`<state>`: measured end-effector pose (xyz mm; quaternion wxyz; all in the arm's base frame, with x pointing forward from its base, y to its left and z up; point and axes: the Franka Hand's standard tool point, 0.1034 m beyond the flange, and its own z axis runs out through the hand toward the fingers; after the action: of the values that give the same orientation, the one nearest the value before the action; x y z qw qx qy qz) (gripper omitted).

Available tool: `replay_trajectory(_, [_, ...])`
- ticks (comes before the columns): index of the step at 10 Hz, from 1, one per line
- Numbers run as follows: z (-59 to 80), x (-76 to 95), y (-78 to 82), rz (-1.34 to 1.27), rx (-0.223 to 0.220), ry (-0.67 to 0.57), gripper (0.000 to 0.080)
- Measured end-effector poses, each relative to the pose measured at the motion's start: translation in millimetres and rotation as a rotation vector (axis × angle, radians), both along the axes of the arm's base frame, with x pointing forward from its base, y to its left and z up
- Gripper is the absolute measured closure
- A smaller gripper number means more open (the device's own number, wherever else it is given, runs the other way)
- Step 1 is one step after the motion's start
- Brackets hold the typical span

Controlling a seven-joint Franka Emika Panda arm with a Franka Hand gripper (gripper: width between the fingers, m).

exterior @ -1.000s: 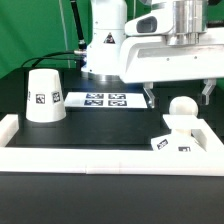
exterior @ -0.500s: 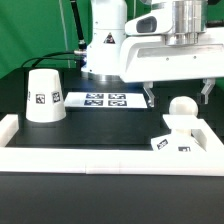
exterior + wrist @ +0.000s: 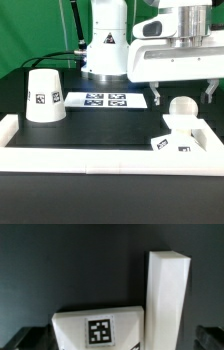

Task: Assemble lamp

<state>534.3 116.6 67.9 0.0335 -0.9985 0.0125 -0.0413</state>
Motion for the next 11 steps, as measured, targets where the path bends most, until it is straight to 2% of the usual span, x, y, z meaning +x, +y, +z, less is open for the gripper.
replay_trajectory(4, [-1.6,-1.6,0.2,0.0,-0.001,0.004,0.01])
replay_trajectory(6, [-8.7,-27.3,11.3,-0.039,0.007,0.018,0.01])
replay_trajectory(7, [-10.3,-33.7,14.5,-0.034,0.007,0.027,0.01])
replay_trajectory(9, [-14.1,-41.0,16.4,-0.029,0.006,0.041,0.01])
replay_trajectory(11, [-13.5,-39.3,15.9,-0.025,0.004,0.062,0.01])
